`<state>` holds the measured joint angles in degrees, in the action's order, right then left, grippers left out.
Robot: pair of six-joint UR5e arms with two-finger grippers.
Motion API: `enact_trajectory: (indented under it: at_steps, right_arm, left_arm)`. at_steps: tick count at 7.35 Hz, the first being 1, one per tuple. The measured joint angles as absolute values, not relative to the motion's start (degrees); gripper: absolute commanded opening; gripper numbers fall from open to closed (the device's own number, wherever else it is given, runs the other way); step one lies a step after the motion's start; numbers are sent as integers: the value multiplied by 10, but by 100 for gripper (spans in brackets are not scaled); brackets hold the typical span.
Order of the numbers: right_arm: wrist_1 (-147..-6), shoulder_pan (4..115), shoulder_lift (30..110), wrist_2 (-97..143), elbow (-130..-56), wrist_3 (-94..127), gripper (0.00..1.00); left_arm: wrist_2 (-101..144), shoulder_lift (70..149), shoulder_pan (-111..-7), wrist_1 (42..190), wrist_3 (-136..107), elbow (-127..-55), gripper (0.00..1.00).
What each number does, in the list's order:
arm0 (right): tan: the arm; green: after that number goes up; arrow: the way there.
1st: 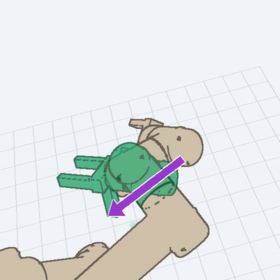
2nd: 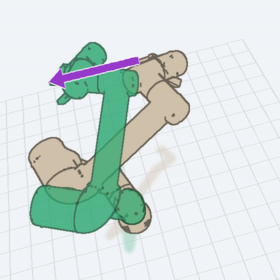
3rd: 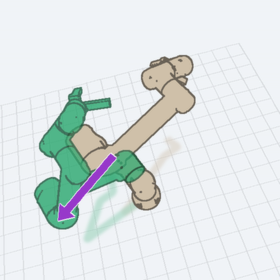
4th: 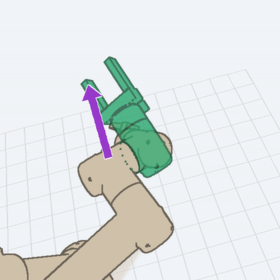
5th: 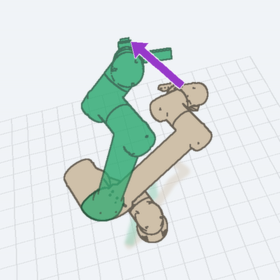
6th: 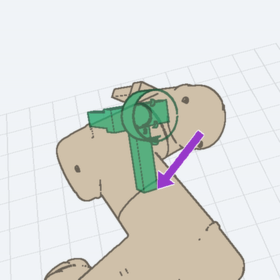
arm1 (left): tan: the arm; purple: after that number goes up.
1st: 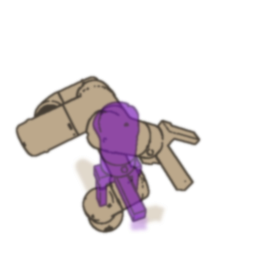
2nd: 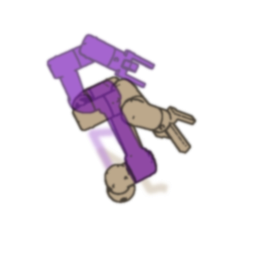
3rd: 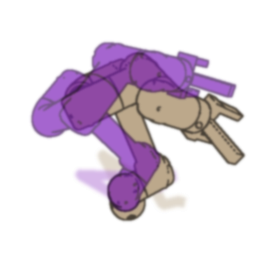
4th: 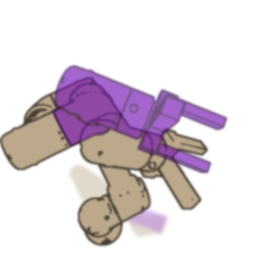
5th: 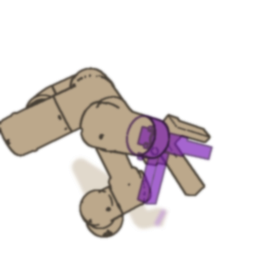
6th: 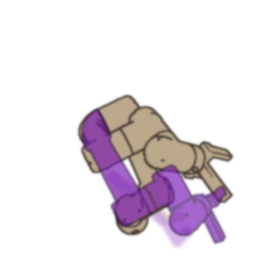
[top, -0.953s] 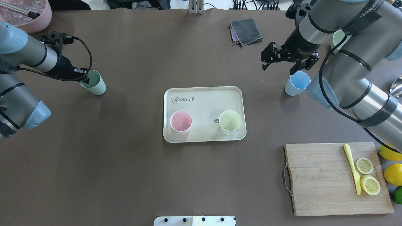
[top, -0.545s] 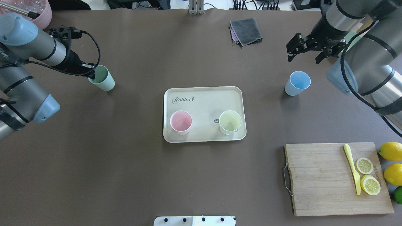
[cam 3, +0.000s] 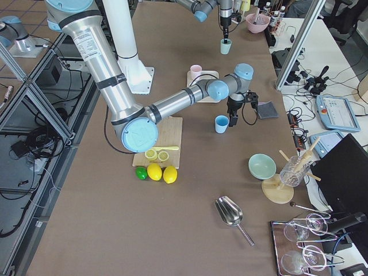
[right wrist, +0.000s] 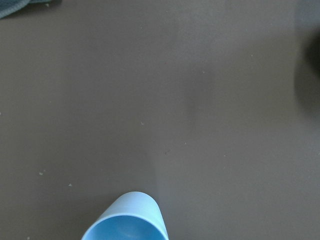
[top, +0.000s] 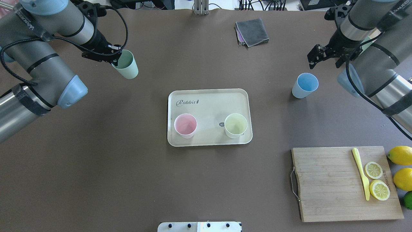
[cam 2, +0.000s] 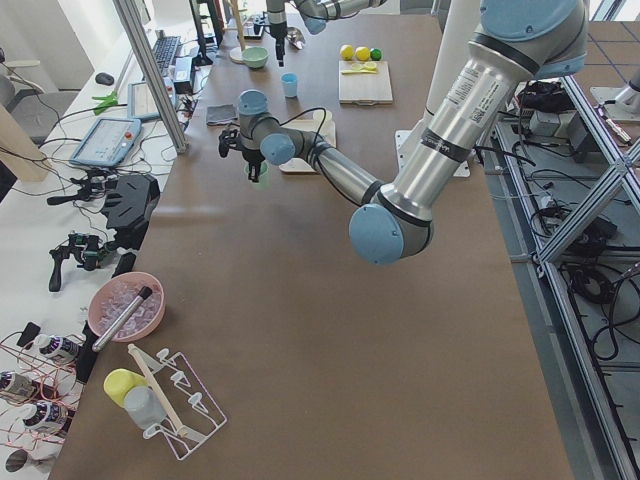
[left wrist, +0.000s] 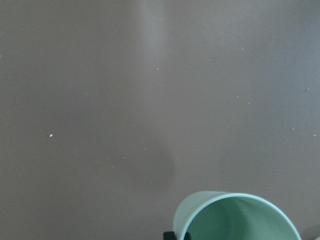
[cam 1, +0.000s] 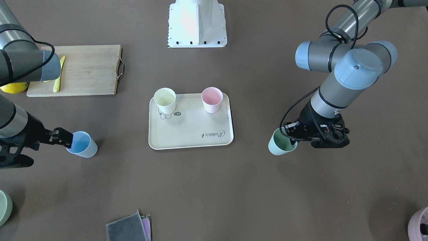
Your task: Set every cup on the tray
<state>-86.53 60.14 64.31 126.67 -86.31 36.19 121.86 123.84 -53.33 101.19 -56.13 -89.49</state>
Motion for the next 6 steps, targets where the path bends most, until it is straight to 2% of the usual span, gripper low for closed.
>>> enact_trajectory:
  at_steps: [2, 3, 4, 6]
  right_arm:
    - [-804, 576, 653, 1254, -824, 378, 100]
    - [-796, 568, 658, 1250, -821, 381, 11]
    - [-793, 564, 664, 1250, -824, 381, 0]
    - [-783, 556, 667, 1249, -831, 381, 0]
  left_arm:
    - [1218, 1269, -522, 963, -588, -918, 0]
    - [1217, 1277, -519, 955, -597, -921, 0]
    - [1217, 1281, -517, 952, -602, -922, 0]
    - [1216, 1286, -510, 950, -609, -925, 0]
